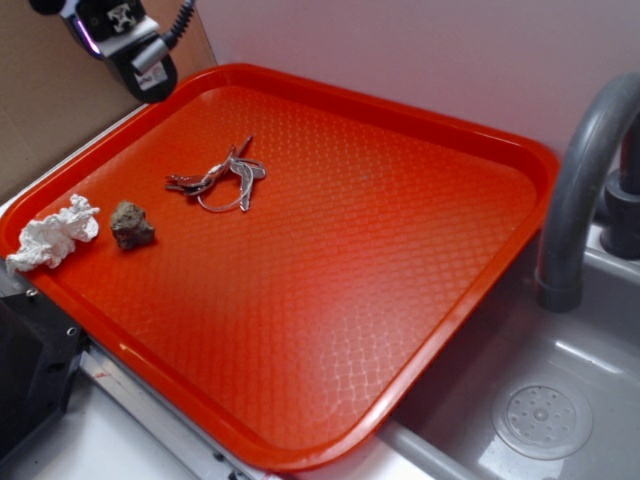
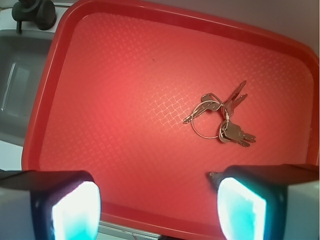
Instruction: Grab the rock.
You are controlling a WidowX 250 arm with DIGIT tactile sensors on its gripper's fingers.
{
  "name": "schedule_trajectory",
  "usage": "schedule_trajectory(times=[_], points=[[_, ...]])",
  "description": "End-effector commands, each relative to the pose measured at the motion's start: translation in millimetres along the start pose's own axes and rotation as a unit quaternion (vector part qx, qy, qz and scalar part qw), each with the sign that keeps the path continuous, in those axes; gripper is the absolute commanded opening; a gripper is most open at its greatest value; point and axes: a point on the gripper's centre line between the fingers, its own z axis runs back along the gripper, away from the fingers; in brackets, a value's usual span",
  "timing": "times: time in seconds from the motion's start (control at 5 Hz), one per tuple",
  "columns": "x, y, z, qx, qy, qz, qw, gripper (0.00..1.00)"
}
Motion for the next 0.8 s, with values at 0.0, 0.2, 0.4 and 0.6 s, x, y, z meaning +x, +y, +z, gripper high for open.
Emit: schedule_trajectory(times=[0.0, 0.2, 0.4, 0.6], points=[[0.0, 0.0, 0.0, 0.0, 0.0, 0.0, 1.0, 1.0], [-15.5, 16.8, -30.4, 0.024, 0.029, 0.043, 0.998, 1.0], [-23.9, 23.8, -44.3, 0.052, 0.048, 0.072, 0.995, 1.0], [-34.1, 42.0, -63.3, 0.091, 0.073, 0.11, 0.987, 1.0]])
